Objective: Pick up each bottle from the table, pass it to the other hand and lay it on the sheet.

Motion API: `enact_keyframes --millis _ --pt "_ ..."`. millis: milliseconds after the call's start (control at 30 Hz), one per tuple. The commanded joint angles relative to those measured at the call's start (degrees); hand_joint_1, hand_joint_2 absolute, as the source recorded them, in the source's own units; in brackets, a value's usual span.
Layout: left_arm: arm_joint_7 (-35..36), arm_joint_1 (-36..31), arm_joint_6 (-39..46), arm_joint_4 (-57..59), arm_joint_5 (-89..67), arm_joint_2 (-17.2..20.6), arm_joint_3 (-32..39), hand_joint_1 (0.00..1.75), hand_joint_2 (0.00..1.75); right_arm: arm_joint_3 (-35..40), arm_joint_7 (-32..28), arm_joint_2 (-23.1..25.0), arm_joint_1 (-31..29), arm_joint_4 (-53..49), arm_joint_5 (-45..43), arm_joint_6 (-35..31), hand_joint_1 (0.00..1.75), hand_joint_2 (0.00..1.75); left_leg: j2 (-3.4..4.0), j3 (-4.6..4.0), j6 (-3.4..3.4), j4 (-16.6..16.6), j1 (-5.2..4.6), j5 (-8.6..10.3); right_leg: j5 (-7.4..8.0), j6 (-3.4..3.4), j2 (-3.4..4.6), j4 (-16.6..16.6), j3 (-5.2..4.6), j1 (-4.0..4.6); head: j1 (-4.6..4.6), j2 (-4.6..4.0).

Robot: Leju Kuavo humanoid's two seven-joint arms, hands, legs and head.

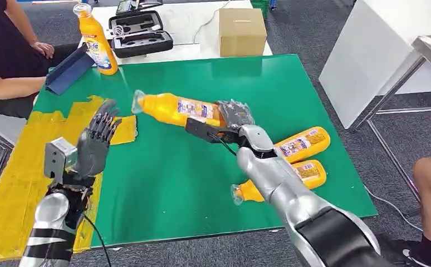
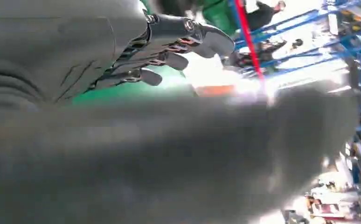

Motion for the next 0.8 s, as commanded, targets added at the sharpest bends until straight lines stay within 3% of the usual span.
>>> enact_keyframes --millis 33,167,200,300,400,800 --pt "3.5 13.5 -11.8 -3.6 23.6 -0.6 9.4 0.0 1.75 -7.7 -5.5 -2.8 5.9 -35.4 -10.2 -15.1 1.75 1.75 -0.06 -0.09 -0.07 0.0 0.07 -0.12 -0.11 -0.06 -0.05 0.0 -0.11 0.08 -0.02 0.0" --pt "3.5 13.5 -11.8 -3.6 23.6 -0.6 9.4 0.0 1.75 -7.7 -5.5 -2.8 5.9 -35.4 -10.2 -15.1 1.75 1.75 0.01 -0.1 -0.06 0.0 0.04 -0.13 -0.11 -0.07 0.01 0.0 -0.11 0.05 0.02 0.0" --pt "4.6 15.2 -11.6 -4.5 26.2 -1.6 10.5 0.0 1.75 -7.7 -8.5 -2.7 7.3 -37.9 -11.7 -18.8 1.75 1.75 -0.02 -0.21 -0.06 0.0 0.03 -0.08 -0.07 -0.05 0.0 0.0 -0.21 0.03 0.0 0.0" --pt "6.6 21.2 -13.5 -6.9 34.4 -2.6 11.2 0.0 1.75 -4.9 -8.2 -4.6 13.9 -51.5 -12.8 -19.4 1.75 1.75 0.07 -0.01 -0.07 -0.1 0.03 -0.17 -0.12 -0.07 0.07 -0.1 -0.03 0.04 0.02 0.0" --pt "5.6 22.8 -13.0 -8.0 37.2 -3.9 10.3 0.0 1.75 -3.1 -8.2 -5.3 18.1 -57.0 -14.4 -20.3 1.75 1.75 0.07 0.03 -0.06 -0.1 0.02 -0.2 -0.15 -0.05 0.09 -0.1 0.02 0.03 -0.02 0.0" --pt "7.5 17.6 -12.7 -7.7 43.9 -6.9 0.6 0.0 1.75 3.6 -11.6 -1.1 21.5 -51.4 -20.8 -17.6 1.75 1.75 -0.14 -0.35 -0.07 0.0 0.06 -0.12 -0.11 -0.07 -0.11 0.0 -0.34 0.07 0.0 0.0"
